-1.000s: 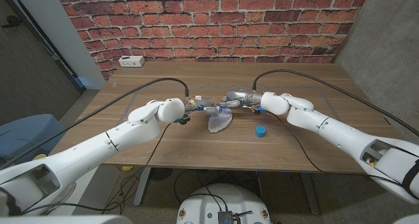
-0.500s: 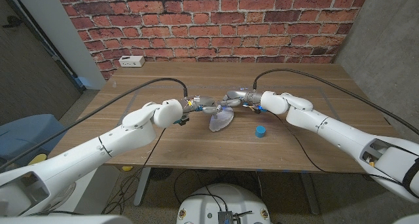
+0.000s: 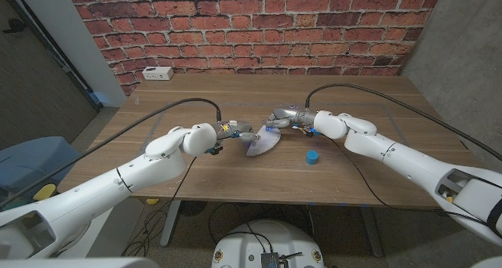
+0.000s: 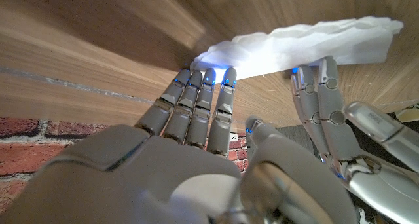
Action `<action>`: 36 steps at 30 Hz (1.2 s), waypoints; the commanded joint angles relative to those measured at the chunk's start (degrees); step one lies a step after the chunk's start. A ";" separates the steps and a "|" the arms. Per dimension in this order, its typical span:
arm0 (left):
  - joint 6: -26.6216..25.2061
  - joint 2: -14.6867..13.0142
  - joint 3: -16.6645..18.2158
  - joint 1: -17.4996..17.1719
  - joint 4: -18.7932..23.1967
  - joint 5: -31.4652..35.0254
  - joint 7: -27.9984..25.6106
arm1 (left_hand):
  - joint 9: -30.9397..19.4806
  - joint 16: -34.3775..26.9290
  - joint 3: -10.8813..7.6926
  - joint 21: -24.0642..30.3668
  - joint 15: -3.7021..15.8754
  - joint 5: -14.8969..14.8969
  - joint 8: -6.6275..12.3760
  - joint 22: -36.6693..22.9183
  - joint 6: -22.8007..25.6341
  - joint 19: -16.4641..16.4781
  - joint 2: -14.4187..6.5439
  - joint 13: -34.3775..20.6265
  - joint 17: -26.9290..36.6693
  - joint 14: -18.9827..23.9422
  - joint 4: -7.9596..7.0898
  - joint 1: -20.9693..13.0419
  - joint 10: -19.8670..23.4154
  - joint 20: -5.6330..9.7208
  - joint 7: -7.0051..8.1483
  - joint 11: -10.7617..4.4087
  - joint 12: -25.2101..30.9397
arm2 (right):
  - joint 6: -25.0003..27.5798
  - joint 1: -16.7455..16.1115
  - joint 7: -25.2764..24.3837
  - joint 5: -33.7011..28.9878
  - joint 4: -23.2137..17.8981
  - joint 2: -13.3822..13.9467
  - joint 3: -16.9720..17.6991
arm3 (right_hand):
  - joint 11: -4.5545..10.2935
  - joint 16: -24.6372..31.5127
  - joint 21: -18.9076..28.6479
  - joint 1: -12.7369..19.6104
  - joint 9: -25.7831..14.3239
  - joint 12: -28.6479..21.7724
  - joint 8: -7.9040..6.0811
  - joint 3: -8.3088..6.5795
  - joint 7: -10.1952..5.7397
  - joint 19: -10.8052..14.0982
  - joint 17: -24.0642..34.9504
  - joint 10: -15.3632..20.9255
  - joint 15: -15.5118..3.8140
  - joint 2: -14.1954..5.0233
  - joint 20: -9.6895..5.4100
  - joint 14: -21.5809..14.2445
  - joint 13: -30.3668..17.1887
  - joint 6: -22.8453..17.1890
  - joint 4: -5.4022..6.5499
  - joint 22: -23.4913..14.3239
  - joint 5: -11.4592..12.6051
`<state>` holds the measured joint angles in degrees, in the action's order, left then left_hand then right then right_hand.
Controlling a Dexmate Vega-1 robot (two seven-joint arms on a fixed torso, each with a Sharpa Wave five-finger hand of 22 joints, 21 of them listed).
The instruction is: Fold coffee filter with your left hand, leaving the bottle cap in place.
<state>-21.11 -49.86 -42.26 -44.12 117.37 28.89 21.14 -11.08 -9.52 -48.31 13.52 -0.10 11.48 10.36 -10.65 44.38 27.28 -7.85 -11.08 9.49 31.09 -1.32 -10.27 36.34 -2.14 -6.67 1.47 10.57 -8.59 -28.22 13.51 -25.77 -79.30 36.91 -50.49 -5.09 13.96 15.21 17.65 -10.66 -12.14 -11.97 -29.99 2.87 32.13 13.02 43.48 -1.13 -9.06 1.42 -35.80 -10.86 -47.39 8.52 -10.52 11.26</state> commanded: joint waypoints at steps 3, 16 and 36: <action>0.15 0.84 -1.51 0.92 -2.87 -3.69 0.93 | -0.37 -1.78 -0.18 0.38 -0.23 -0.07 2.10 -0.27 5.44 1.73 -1.31 -0.31 0.28 5.50 -1.66 1.08 5.47 -0.22 -1.75 0.71 2.23 | 0.52 -1.55 -1.02 0.68 -2.37 1.29 1.21 | -0.11 -0.20 0.35 -0.11 -0.02 -0.04 0.16 -0.45 -0.02 0.49 0.07 0.00 -0.10 -0.31 0.01 -0.20 -0.17 0.05 -0.56 -0.11 0.52; 5.89 -0.74 2.86 -2.46 0.86 -7.33 -6.44 | -0.53 -1.63 1.12 -1.53 -0.25 -0.05 2.55 -0.78 8.67 -4.80 -1.39 -0.60 1.10 3.83 0.12 -0.02 8.82 -3.59 -2.44 1.16 2.92 | -0.39 -1.39 -1.40 0.96 -1.55 1.16 1.35 | -0.06 -0.24 0.28 -0.10 -0.01 0.08 0.29 -0.51 -0.10 0.59 0.05 0.13 -0.05 -0.39 0.01 -0.25 -0.16 0.07 -0.87 -0.10 0.52; 0.78 -0.67 0.37 0.16 2.61 -4.16 -0.80 | -6.16 -9.58 6.01 4.84 -1.10 0.20 8.58 -2.71 19.20 3.19 -2.48 -6.09 5.19 19.39 -3.16 -0.60 20.88 -1.70 -5.07 4.79 9.40 | -1.31 -1.61 -2.32 1.81 -1.10 1.23 2.00 | -0.07 -0.21 0.17 0.24 0.00 0.29 0.51 -0.74 -0.19 0.74 0.10 0.13 -0.09 -0.62 -0.10 -0.36 -0.15 0.28 -1.58 -0.09 0.52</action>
<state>-16.24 -50.85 -39.49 -46.12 119.40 21.30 16.16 -16.48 -19.08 -42.05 16.91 -1.55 11.48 18.45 -12.94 63.18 27.77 -8.07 -16.46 15.17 49.38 -3.78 -10.35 57.23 -4.53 -11.88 6.25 19.51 -9.67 -29.55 11.50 -24.57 -80.32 37.99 -48.97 -5.08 13.75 15.28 17.66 -10.67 -11.86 -11.65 -30.69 2.65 32.39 13.03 43.49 -1.13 -9.06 1.26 -35.81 -10.92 -47.17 7.35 -10.54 11.26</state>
